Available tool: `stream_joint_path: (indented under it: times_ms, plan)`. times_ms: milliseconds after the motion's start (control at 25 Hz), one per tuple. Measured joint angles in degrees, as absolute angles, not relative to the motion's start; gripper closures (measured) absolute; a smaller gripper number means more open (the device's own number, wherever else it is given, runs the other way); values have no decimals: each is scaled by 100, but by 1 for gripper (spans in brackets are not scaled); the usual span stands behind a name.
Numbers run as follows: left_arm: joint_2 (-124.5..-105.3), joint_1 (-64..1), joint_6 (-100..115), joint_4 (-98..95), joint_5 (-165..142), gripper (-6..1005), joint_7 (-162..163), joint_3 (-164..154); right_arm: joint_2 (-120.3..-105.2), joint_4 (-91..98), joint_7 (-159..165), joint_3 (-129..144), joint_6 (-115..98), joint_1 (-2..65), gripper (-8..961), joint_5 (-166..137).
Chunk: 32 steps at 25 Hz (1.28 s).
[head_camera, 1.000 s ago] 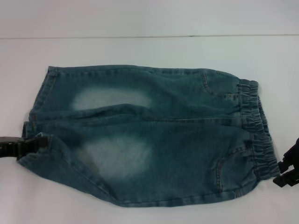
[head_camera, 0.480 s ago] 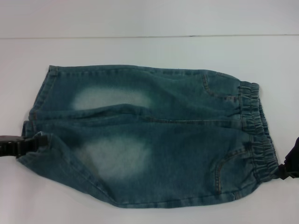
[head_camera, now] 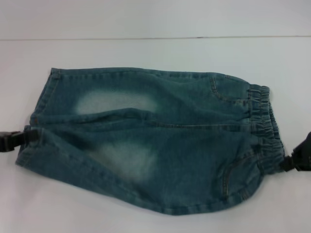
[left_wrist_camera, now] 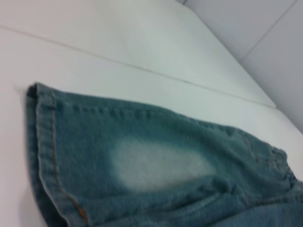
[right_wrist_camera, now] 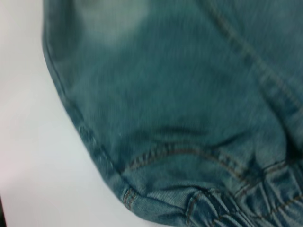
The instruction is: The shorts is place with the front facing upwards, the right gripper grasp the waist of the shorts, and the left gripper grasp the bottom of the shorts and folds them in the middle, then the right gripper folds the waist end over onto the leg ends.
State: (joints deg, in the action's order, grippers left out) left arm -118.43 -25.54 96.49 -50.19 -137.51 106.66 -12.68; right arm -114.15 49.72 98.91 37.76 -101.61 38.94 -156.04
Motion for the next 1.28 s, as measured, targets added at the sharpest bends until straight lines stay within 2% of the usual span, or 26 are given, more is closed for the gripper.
stream_joint_path:
  times_ms: [240,440,840,1160,1280]
  plan:
    - [-11802,-2618,9547,-5019,-13469,997,10669,-1078,-11167,4365,9662,3202,-9933,3602,913,-14532]
    - [-11796,-2635,9028,-4987,-13034,997,10654,-1107,-11117,3827,9550,2846,-9398,3334,905,-13774]
    - [-11858,-2935,7742,-4599,-12927,997,10428,-1412,-11199,2965,9322,2521,-8398,3011,889,-12344]
    - [-11947,-3223,7030,-4434,-12776,997,10135,-1511,-11411,2870,9213,2509,-7503,3087,877,-12104]
    - [-11949,-3322,6724,-4347,-12661,996,10014,-1536,-11427,2774,9061,2498,-7251,3107,872,-11971]
